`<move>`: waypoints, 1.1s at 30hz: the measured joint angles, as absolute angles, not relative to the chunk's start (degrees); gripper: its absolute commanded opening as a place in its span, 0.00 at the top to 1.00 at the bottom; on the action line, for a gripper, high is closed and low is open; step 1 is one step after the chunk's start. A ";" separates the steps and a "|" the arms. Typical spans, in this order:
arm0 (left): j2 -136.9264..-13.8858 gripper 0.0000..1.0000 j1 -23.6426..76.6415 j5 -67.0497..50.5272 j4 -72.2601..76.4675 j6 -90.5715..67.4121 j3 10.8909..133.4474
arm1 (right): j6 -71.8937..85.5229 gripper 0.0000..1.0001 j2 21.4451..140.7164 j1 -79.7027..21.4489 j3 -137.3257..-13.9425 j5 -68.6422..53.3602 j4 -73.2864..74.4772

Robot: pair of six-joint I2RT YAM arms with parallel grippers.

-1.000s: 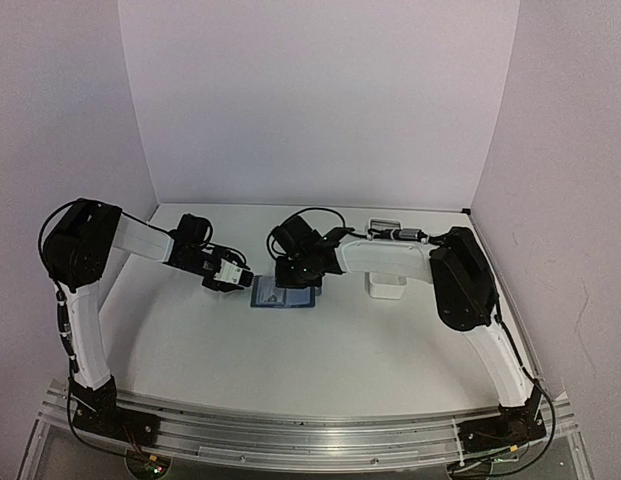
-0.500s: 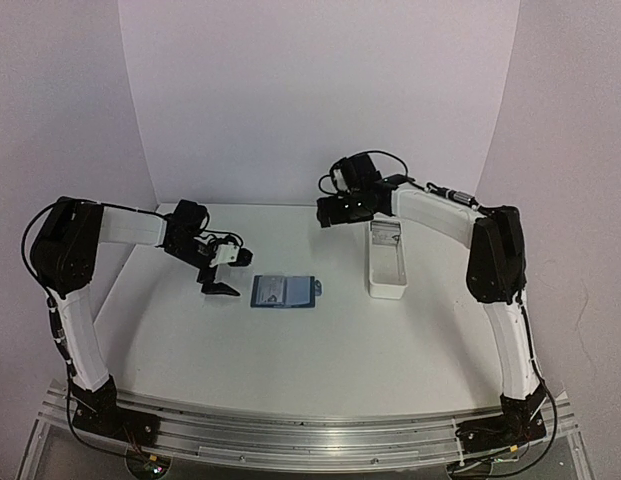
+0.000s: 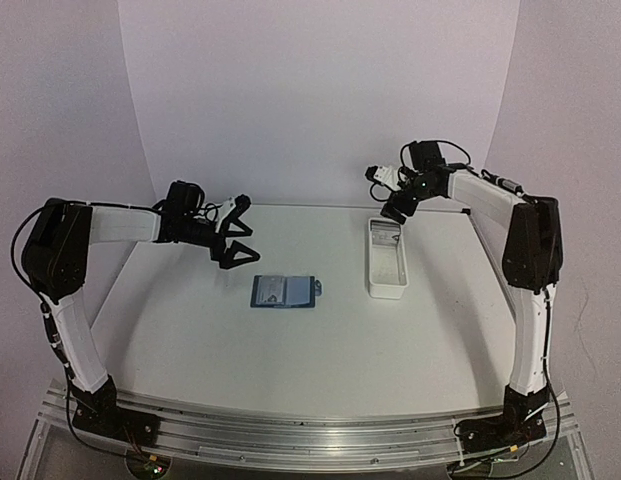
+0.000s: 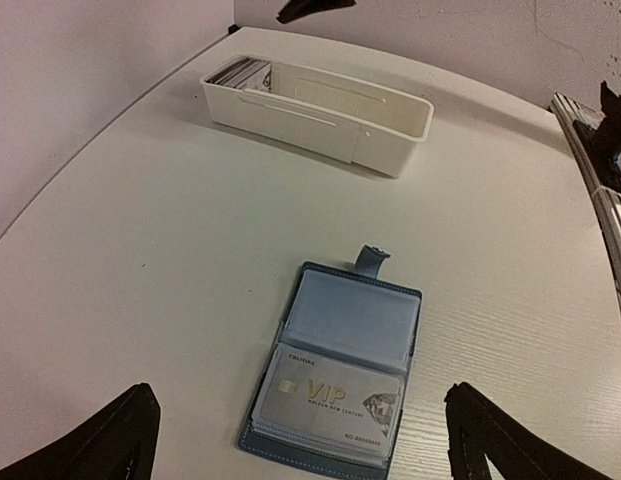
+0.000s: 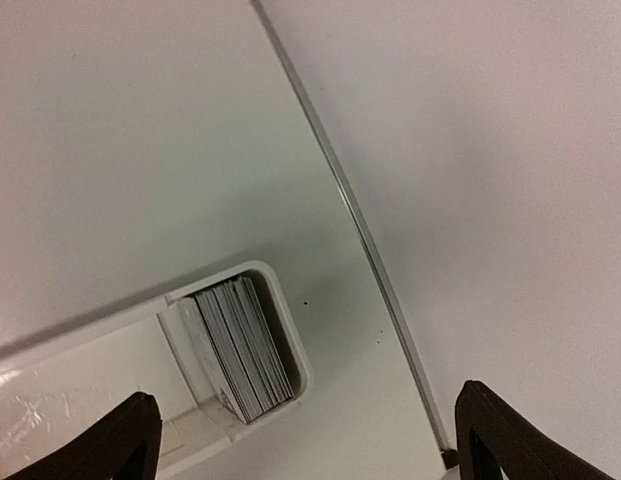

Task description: Put the credit cards into the card holder

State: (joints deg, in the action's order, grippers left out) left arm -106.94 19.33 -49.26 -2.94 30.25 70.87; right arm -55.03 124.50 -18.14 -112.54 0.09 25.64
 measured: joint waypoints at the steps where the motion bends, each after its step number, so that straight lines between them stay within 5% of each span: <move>1: -107.61 0.00 19.33 -49.27 -1.89 29.40 71.03 | -58.71 0.02 124.69 -18.46 -112.22 0.74 25.95; 13: -120.01 0.01 19.33 -47.93 3.05 25.89 75.96 | -79.32 0.02 134.05 -20.88 -117.10 5.85 26.55; 33: -120.46 0.01 19.27 -46.27 3.03 26.14 76.60 | -84.66 0.02 140.72 -20.75 -120.55 10.71 20.37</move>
